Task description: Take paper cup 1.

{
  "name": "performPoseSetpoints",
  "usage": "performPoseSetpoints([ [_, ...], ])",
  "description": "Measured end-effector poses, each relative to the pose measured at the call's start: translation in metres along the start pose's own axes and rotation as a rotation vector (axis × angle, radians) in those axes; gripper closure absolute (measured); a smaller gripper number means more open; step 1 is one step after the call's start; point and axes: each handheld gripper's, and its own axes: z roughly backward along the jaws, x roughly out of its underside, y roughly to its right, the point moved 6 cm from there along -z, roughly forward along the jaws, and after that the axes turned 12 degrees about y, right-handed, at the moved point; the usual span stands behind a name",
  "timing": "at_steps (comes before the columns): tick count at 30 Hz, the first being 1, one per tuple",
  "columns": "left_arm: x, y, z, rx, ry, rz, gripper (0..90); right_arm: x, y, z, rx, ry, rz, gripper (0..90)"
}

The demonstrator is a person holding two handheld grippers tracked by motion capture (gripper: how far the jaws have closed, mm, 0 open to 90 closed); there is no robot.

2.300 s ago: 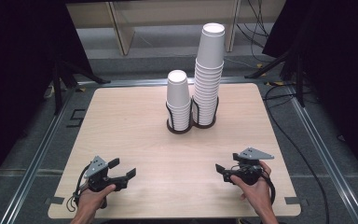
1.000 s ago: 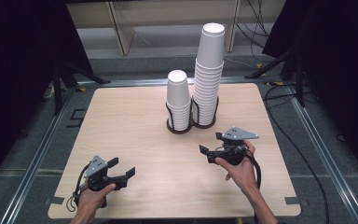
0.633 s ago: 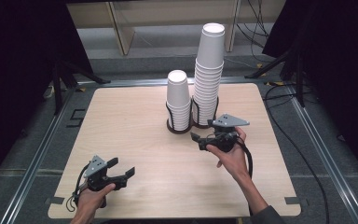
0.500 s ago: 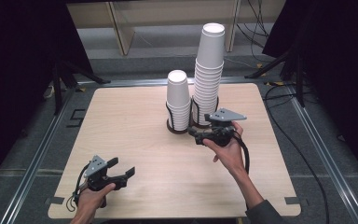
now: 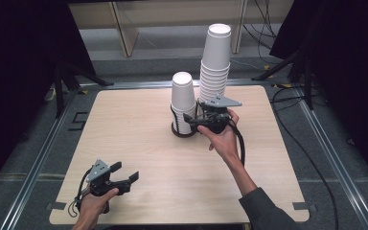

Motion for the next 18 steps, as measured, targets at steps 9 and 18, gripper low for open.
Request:
performPoseSetpoints([
  [9, 0.0, 0.0, 0.0, -0.003, -0.001, 0.003, 14.4, -0.008, 0.007, -0.014, 0.032, 0.001, 0.019, 20.1],
  [18, 0.0, -0.001, -0.001, 0.013, 0.004, -0.017, 14.4, -0.018, 0.007, -0.037, 0.095, 0.006, 0.018, 20.8],
])
